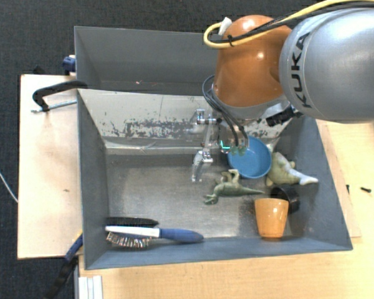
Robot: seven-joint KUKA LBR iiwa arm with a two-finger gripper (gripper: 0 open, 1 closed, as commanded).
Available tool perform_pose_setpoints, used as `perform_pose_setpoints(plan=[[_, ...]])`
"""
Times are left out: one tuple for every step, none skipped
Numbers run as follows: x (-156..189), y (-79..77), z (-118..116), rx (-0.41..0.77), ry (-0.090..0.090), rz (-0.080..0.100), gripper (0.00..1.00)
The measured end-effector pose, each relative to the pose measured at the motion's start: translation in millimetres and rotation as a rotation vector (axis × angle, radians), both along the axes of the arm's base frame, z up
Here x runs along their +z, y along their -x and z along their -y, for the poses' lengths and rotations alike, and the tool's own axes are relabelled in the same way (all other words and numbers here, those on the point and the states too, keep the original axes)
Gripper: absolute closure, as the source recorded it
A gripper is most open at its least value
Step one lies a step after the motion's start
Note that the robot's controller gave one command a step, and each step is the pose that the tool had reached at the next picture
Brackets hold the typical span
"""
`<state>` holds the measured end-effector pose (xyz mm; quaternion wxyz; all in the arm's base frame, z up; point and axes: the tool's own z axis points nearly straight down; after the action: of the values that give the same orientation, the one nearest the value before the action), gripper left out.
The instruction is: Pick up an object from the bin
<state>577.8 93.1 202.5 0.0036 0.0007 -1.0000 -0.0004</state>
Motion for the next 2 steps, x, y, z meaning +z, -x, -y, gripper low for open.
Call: perform_pose_setpoints(plan=[[-91.8,14.2,52.5,-0.083,0.003,-0.002,0.00],[-131.2,37.5,122.6,-0.018,-0.001,0.014,0.00]])
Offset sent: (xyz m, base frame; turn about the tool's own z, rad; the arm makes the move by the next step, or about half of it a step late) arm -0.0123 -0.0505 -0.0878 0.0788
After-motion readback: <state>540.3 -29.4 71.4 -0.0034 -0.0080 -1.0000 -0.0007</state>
